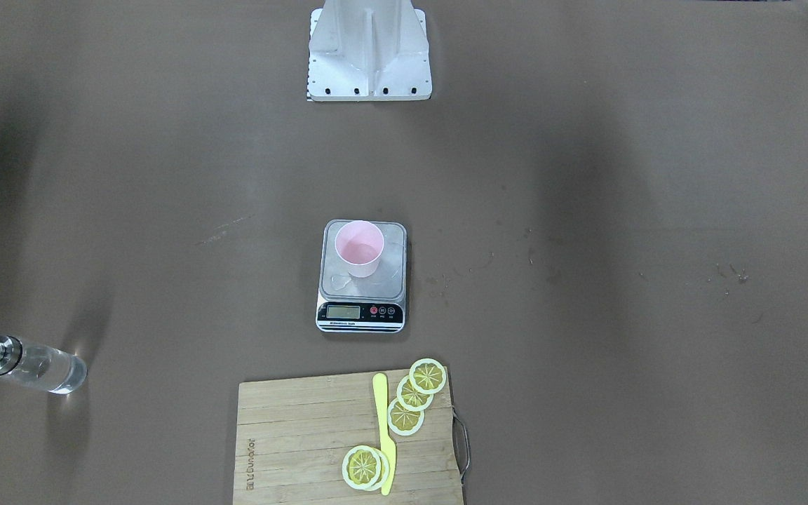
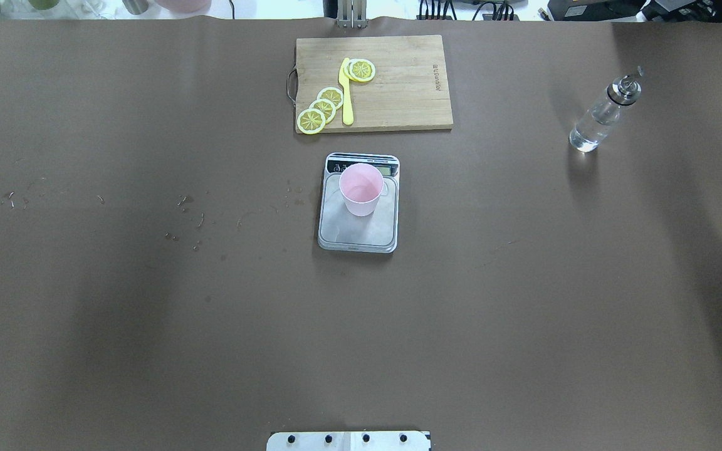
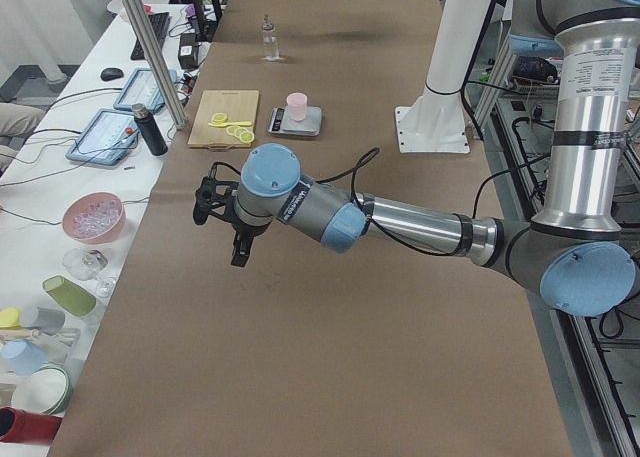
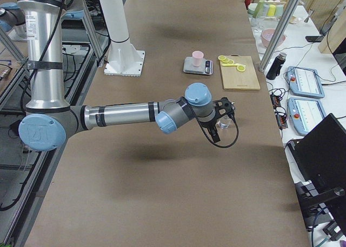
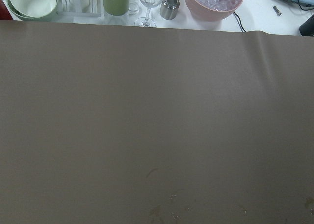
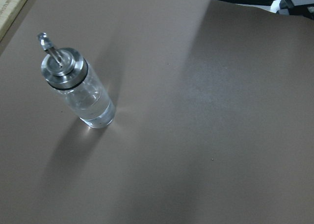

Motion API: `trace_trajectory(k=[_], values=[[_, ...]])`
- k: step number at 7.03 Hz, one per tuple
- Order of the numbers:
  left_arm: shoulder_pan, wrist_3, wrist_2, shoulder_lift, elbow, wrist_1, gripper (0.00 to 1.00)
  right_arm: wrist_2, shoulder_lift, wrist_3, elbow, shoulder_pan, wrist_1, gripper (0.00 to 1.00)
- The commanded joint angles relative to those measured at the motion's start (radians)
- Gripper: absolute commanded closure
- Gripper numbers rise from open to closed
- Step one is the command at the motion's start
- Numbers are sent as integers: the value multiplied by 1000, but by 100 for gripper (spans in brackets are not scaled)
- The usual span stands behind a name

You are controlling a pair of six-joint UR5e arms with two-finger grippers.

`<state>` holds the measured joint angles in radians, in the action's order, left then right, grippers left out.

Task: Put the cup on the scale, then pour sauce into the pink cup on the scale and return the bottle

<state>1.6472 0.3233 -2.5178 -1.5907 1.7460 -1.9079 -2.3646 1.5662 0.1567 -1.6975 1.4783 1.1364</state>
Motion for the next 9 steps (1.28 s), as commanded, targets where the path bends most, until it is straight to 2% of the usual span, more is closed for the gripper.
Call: trace_trajectory(k=[1, 2, 4, 7, 9], values=[[6, -54, -4, 1, -25, 3, 3, -2, -93, -168, 22, 77, 278, 0], [13, -79, -3, 1, -37, 13, 3, 4, -112, -170, 24, 85, 342, 0], [34, -139, -1, 14, -31, 58, 3, 4, -78, -171, 42, 114, 345, 0], [34, -139, -1, 15, -25, 58, 3, 8, -5, -171, 38, 142, 335, 0], [36, -139, 1, 17, -22, 58, 3, -1, -12, -154, 39, 140, 339, 0]])
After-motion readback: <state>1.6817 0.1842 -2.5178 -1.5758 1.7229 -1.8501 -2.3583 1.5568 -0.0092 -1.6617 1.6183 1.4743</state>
